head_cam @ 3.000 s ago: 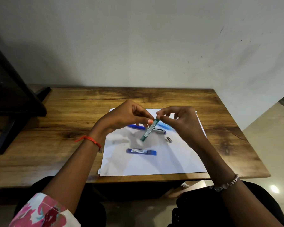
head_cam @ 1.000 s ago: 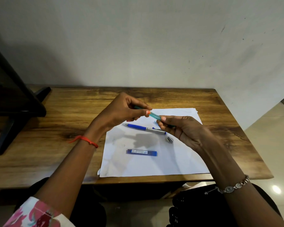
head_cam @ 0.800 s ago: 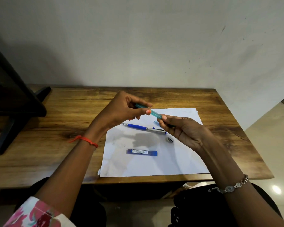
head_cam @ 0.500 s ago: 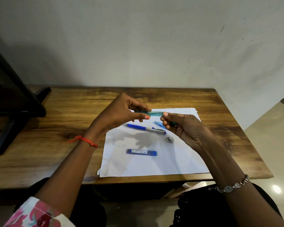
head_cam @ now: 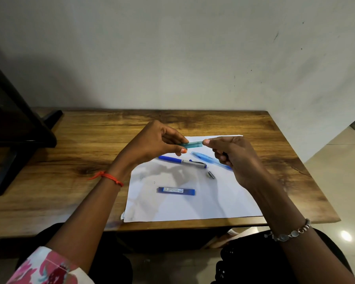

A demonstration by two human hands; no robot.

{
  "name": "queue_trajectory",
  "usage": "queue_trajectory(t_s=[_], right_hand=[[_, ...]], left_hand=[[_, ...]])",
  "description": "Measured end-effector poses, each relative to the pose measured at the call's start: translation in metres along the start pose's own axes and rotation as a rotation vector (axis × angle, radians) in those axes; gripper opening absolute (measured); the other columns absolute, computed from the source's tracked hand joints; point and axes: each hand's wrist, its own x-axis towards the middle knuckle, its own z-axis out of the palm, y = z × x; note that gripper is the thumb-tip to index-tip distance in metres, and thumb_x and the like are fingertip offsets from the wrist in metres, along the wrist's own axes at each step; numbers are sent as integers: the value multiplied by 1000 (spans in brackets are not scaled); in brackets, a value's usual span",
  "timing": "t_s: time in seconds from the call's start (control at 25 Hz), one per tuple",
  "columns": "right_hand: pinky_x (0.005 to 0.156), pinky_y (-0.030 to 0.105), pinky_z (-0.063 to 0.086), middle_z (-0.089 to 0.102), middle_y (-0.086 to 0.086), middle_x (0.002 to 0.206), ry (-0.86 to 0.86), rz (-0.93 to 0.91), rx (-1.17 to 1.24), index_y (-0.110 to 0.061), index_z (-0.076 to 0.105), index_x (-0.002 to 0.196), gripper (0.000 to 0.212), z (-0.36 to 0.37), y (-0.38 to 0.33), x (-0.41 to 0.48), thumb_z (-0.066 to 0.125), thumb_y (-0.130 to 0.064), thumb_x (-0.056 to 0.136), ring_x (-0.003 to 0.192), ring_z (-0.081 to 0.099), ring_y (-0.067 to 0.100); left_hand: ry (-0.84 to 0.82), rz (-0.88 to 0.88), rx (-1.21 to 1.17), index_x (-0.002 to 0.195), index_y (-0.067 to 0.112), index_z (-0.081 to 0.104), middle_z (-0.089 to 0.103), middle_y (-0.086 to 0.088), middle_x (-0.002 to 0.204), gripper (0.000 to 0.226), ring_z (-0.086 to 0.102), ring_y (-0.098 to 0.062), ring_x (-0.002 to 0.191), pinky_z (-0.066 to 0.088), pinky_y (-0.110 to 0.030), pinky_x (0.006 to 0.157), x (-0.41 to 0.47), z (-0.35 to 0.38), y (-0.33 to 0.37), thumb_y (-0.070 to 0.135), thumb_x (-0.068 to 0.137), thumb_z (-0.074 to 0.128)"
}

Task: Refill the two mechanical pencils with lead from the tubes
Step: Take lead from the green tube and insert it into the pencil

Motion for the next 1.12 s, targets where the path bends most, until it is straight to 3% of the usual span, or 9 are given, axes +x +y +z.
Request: queue_trajectory(t_s=[0.2, 0.36, 0.56, 0.76, 0.92, 1.04, 1.12], right_hand=[[42, 7, 32, 50, -13, 41, 69, -83, -69, -8, 72, 77, 9, 2, 1, 2, 70, -16, 79, 50, 39, 8], [49, 2, 36, 59, -8, 61, 120, -237, -189, -6, 70, 79, 12, 3, 1, 2, 65, -17, 83, 50, 50, -7], [49, 12, 30, 52, 10, 61, 204, -403, -277, -1, 64, 72, 19, -4, 1, 2, 59, -14, 85, 53, 37, 5], [55, 23, 34, 46, 2, 56, 337, -370, -159, 0, 63, 71, 18, -17, -3, 4, 56, -11, 85, 57, 39, 9], [50, 16, 33, 51, 3, 58, 230, -358, -205, -13, 62, 63, 21, -14, -3, 3, 59, -11, 83, 52, 40, 3], [47, 14, 31, 55, 16, 63, 171, -354, -282, -5, 67, 70, 16, -8, 0, 5, 62, -13, 82, 53, 39, 7], [46, 14, 28, 52, 16, 60, 144, -364, -320, -4, 67, 73, 16, -5, 2, 6, 62, -15, 83, 52, 36, 8]], left_hand=[[-2, -1, -33, 81, 19, 72, 71, 13, 61, 22, 69, -4, 67, 51, -8, 66, 2, -1, -2, 2, 69, 76], [-5, 8, -49, 81, 20, 72, 72, 10, 63, 20, 69, -6, 66, 55, -16, 68, 3, -1, -4, 4, 70, 76], [-38, 2, -76, 81, 20, 71, 74, 8, 68, 17, 71, -11, 68, 55, -22, 68, 4, -5, -8, 5, 75, 71], [-71, 9, -189, 90, 14, 68, 75, 8, 77, 15, 72, -12, 77, 56, -23, 68, 5, -10, -8, 11, 89, 54], [-84, 2, -317, 93, 15, 70, 75, 8, 92, 17, 69, -13, 93, 58, -24, 72, 5, 0, -4, 16, 89, 53], [-129, -9, -297, 93, 12, 71, 74, 10, 92, 16, 69, -10, 92, 56, -20, 72, 5, 6, -4, 14, 88, 55], [-139, -12, -277, 92, 11, 71, 75, 11, 87, 16, 69, -7, 89, 56, -19, 73, 5, 7, -5, 13, 88, 56]])
